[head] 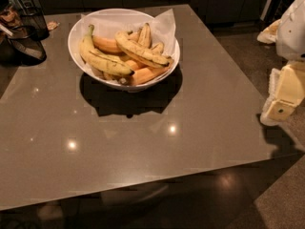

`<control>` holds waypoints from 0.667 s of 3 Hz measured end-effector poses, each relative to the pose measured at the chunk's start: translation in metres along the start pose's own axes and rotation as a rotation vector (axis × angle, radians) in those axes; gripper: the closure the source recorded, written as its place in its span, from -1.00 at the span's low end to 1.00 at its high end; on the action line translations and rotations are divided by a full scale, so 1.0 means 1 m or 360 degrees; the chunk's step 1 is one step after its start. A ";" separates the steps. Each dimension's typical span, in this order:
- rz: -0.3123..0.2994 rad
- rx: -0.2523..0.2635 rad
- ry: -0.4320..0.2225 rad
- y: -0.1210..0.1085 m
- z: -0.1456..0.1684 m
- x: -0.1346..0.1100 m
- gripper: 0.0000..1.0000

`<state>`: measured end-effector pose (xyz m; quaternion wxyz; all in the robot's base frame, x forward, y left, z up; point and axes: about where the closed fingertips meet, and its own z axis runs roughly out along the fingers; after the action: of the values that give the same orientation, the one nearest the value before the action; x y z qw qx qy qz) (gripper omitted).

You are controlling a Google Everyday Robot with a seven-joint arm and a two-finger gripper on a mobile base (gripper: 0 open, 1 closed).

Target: Pick banana from white bowl

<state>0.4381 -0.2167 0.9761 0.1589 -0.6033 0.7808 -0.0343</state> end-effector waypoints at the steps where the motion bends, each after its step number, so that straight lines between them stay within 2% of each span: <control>1: 0.0000 0.0000 0.0000 0.000 0.000 0.000 -1.00; 2: 0.0061 -0.0054 -0.0024 -0.009 0.003 -0.006 -1.00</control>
Offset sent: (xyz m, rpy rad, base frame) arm 0.0236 0.0079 -0.0005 0.0788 0.1112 -0.0639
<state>0.4490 -0.2127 0.9773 0.1551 -0.5911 0.7914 -0.0133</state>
